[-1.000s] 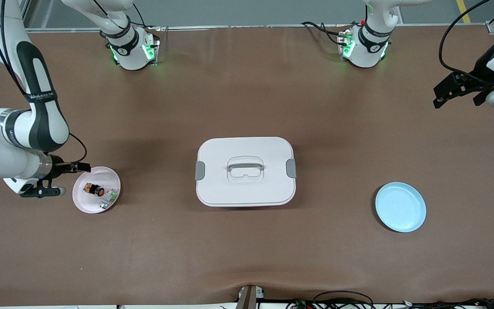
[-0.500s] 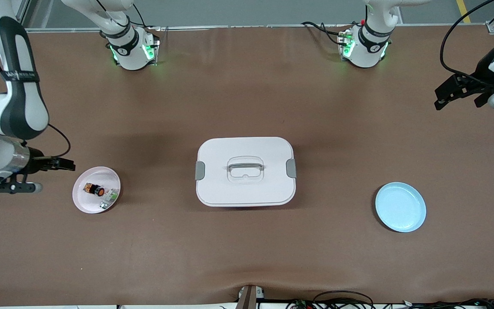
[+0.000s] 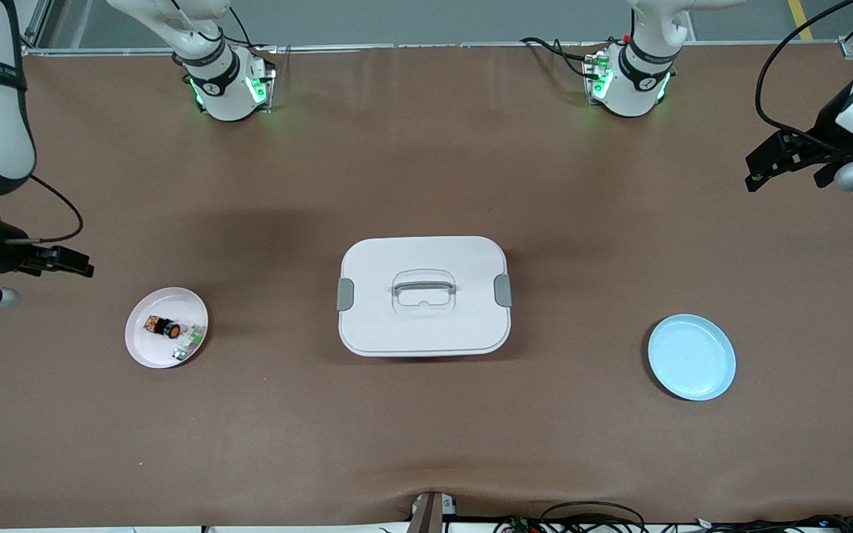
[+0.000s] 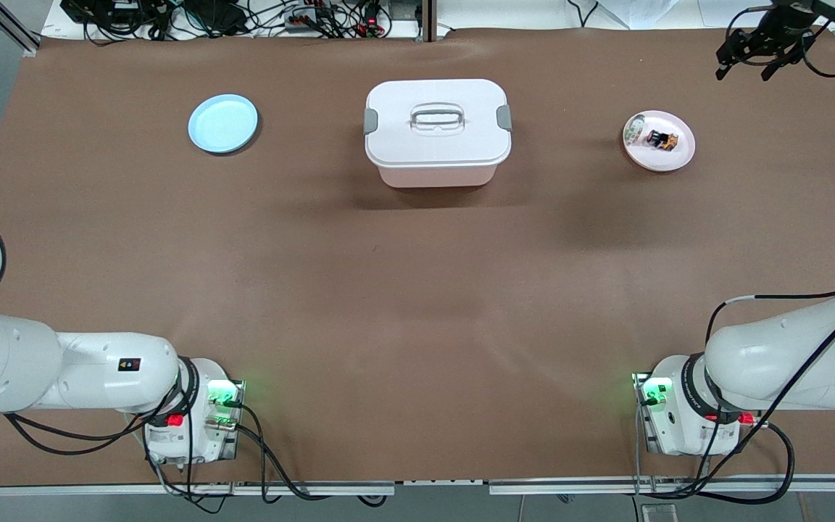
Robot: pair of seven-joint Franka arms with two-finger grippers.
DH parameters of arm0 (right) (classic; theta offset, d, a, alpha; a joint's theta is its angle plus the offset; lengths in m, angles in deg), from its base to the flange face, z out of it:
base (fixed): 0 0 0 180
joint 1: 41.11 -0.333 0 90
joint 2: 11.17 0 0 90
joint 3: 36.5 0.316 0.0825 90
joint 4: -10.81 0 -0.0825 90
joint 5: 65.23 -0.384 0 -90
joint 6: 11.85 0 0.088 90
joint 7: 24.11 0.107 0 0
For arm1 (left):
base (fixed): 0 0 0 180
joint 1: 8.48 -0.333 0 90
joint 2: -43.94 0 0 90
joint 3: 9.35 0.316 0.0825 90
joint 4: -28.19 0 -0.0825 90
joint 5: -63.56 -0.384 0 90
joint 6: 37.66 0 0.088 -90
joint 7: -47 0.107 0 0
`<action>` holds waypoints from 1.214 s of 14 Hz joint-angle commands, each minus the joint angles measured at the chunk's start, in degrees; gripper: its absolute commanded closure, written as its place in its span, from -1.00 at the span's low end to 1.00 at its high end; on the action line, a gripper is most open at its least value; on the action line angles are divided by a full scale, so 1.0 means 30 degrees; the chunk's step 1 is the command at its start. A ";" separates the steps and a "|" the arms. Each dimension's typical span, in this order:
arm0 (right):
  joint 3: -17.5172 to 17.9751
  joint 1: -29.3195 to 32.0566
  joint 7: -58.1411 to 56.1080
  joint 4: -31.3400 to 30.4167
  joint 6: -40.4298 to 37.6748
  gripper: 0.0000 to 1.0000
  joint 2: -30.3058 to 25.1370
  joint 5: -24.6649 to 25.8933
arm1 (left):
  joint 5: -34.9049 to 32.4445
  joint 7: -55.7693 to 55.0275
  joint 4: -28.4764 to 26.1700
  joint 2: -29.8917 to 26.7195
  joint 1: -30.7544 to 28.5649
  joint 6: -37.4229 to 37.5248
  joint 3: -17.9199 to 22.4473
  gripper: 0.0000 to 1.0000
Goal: Transfer orange switch to right arm and place
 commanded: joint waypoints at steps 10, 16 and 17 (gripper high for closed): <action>0.0406 -0.0591 0.3325 -0.1604 -0.2482 -1.00 -0.5282 -0.0092 | -0.0322 -0.0018 0.0600 0.0310 0.0020 -0.0008 -0.0133 -1.00; 0.0347 -0.0649 0.3295 -0.3219 -0.2365 -1.00 -0.8126 -0.0121 | -0.0322 -0.0017 0.0658 0.0280 -0.0038 0.0021 -0.0075 -1.00; 0.0318 -0.0678 0.3295 -0.2956 -0.2453 -1.00 -0.8185 -0.0121 | -0.0322 -0.0017 0.0658 0.0280 -0.0039 0.0021 -0.0075 -1.00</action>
